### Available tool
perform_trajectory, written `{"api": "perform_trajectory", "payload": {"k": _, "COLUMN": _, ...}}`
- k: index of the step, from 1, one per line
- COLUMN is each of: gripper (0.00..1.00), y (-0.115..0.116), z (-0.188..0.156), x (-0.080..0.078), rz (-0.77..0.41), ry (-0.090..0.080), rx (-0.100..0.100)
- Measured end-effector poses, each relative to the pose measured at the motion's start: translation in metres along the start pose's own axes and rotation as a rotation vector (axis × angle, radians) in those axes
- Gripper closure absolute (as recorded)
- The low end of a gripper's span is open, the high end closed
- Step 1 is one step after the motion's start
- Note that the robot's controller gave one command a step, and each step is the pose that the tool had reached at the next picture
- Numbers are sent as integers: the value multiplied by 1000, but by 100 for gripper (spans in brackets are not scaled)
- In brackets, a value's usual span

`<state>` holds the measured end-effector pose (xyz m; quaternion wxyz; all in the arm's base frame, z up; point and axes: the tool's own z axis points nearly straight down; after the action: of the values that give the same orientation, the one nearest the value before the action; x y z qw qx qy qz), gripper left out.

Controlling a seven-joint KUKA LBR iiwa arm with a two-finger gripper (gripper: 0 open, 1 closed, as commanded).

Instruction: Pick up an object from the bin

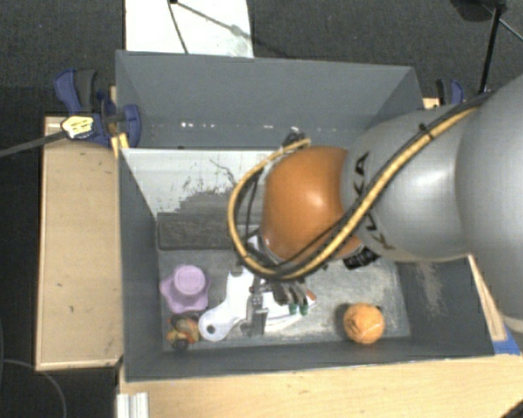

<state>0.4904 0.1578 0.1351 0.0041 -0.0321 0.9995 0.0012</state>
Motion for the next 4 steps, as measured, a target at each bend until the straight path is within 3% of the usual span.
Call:
{"api": "perform_trajectory", "payload": {"k": 1, "gripper": 100, "y": -21, "z": 49, "x": 11, "rz": -368, "ry": 9, "rx": 0}}
{"api": "perform_trajectory", "payload": {"k": 2, "gripper": 100, "y": -21, "z": 49, "x": 11, "rz": -365, "ry": 9, "rx": 0}}
{"api": "perform_trajectory", "payload": {"k": 3, "gripper": 100, "y": -21, "z": -5, "x": 9, "rz": -379, "ry": 13, "rx": 0}}
{"api": "perform_trajectory", "payload": {"k": 4, "gripper": 100, "y": -8, "z": -3, "x": -2, "rz": -353, "ry": -9, "rx": 0}}
